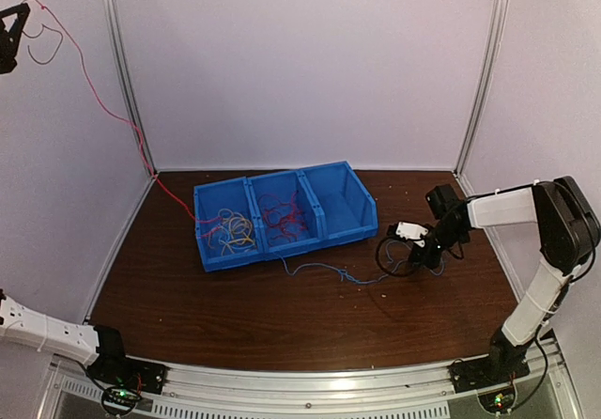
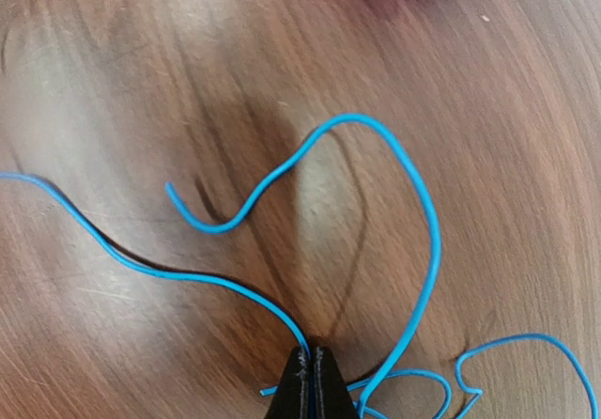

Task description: Untangle the cables

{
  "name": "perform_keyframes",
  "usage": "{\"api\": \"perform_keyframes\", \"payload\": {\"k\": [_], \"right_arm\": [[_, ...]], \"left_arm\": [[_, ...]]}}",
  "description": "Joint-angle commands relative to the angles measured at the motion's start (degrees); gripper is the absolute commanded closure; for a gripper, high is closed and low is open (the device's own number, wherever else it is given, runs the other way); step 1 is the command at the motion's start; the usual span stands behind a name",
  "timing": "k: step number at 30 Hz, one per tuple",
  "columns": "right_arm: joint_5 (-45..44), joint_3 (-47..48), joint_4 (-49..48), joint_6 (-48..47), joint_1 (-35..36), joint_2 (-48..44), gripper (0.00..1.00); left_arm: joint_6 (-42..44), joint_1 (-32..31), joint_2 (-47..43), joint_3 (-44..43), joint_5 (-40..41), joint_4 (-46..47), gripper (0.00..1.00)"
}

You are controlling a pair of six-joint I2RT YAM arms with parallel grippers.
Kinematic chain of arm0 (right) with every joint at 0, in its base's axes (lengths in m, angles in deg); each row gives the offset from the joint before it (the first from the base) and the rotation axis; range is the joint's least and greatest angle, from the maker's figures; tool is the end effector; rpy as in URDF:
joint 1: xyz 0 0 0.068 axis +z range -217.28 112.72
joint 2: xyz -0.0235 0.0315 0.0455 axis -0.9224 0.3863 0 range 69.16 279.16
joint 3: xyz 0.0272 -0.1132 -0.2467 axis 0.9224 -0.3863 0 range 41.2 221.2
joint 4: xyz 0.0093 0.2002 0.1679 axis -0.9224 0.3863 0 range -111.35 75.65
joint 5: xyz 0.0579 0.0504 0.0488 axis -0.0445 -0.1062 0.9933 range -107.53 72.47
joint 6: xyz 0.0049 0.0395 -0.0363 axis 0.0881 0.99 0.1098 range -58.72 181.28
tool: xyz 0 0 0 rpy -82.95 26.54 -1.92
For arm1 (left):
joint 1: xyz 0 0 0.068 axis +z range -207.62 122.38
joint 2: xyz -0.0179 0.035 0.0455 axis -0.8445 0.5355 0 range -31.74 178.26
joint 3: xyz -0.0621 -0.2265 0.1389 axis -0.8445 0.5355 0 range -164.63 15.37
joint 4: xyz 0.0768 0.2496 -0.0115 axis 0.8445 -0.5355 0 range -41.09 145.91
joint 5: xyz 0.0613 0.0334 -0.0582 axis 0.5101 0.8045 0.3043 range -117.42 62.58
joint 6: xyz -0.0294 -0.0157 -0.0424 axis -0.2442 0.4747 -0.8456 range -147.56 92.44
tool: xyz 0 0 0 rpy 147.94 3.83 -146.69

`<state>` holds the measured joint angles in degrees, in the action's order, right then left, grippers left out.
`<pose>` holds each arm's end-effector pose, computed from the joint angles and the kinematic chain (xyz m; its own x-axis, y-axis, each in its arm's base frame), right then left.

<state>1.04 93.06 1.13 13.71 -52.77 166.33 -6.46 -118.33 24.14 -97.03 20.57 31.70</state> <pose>0.2960 0.0882 0.1438 -0.3433 -0.8116 -0.4727 -0.9004 0.4276 -0.0802 0.0424 -0.0217 0.6217 0.3435 -0.1197 -0.9315 0.1638 0.9843 -0.0661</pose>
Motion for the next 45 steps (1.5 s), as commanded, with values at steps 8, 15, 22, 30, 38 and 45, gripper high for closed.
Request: {"api": "perform_keyframes", "payload": {"k": [8,15,22,30,38,45], "right_arm": [[-5.0,-1.9,-1.7,-0.6,-6.2,1.8,1.0],[-8.7,0.5,-4.6,0.0,-11.2,3.5,1.0],[-8.0,3.4,-5.5,0.9,-15.4,5.1,1.0],[-5.0,3.0,-3.3,0.8,-15.2,3.3,0.99],[9.1,4.3,7.4,0.2,-11.0,-7.3,0.74],[13.4,8.2,12.6,2.2,-6.4,-14.0,0.58]], "left_arm": [[9.5,-0.7,-0.1,-4.1,2.1,17.9,1.0],[9.3,-0.7,-2.1,-3.3,2.5,28.1,1.0],[8.6,-0.7,-2.0,1.9,3.7,25.8,1.0],[-2.6,-0.7,-2.1,9.0,1.3,14.2,1.0],[-20.1,-0.7,-3.0,24.0,-10.0,8.9,1.0],[-25.4,-0.7,2.6,22.0,-22.7,7.9,1.0]]}}
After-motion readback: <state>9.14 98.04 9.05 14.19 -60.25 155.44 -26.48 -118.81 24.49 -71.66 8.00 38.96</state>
